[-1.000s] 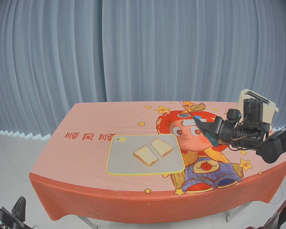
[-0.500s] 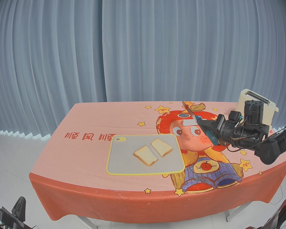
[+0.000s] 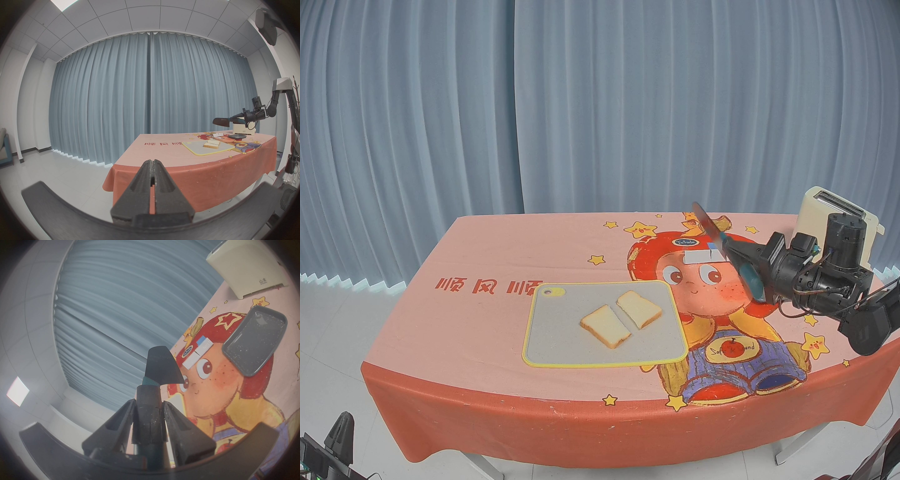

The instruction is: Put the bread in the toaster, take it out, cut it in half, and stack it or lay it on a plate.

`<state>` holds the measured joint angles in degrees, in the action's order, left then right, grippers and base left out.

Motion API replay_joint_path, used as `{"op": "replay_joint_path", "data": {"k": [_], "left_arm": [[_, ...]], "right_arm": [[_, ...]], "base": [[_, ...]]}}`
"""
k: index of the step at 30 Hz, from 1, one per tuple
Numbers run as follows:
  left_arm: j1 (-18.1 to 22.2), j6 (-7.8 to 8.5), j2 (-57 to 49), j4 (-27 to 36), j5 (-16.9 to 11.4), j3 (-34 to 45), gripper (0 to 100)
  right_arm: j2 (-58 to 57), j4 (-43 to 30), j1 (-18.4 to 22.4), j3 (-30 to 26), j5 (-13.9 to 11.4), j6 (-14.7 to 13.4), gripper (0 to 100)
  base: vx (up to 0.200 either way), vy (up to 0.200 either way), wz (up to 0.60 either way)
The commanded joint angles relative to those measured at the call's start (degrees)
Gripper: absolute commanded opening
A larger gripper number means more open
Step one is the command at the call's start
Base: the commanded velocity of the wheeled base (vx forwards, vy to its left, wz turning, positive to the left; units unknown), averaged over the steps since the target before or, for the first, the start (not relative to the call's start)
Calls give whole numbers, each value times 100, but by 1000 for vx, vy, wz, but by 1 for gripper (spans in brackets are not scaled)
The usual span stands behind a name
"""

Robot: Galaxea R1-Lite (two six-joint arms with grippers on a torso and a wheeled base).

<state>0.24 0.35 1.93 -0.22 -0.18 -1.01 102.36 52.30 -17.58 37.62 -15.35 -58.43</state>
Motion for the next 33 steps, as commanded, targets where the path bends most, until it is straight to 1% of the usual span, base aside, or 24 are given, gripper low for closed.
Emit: {"op": "replay_joint_path", "data": {"k": [1, 7, 11, 14, 15, 16, 17, 26, 33], "left_arm": [[2, 0, 10, -4, 1, 101, 0], [2, 0, 10, -4, 1, 101, 0], [2, 0, 10, -4, 1, 101, 0], [2, 0, 10, -4, 1, 101, 0], [2, 0, 10, -4, 1, 101, 0], [11, 0, 10, -4, 1, 101, 0], [2, 0, 10, -4, 1, 101, 0], [2, 0, 10, -4, 1, 101, 0], [2, 0, 1, -4, 1, 101, 0]], "right_arm": [[-50, 448, 70, -202, -3, -371, 0], [-15, 782, 79, -440, -12, -450, 0], [3, 879, 211, -475, -21, -503, 0], [3, 879, 343, -554, -232, -503, 0], [3, 879, 360, -572, -267, -503, 0], [12, 879, 396, -633, -390, -503, 0], [29, 879, 413, -651, -434, -503, 0], [293, 887, 431, -642, -443, -512, 0], [609, 1125, 466, -659, -434, -512, 0]], "base": [[0, 0, 0], [0, 0, 0], [0, 0, 0], [0, 0, 0], [0, 0, 0], [0, 0, 0], [0, 0, 0], [0, 0, 0], [0, 0, 0]]}}
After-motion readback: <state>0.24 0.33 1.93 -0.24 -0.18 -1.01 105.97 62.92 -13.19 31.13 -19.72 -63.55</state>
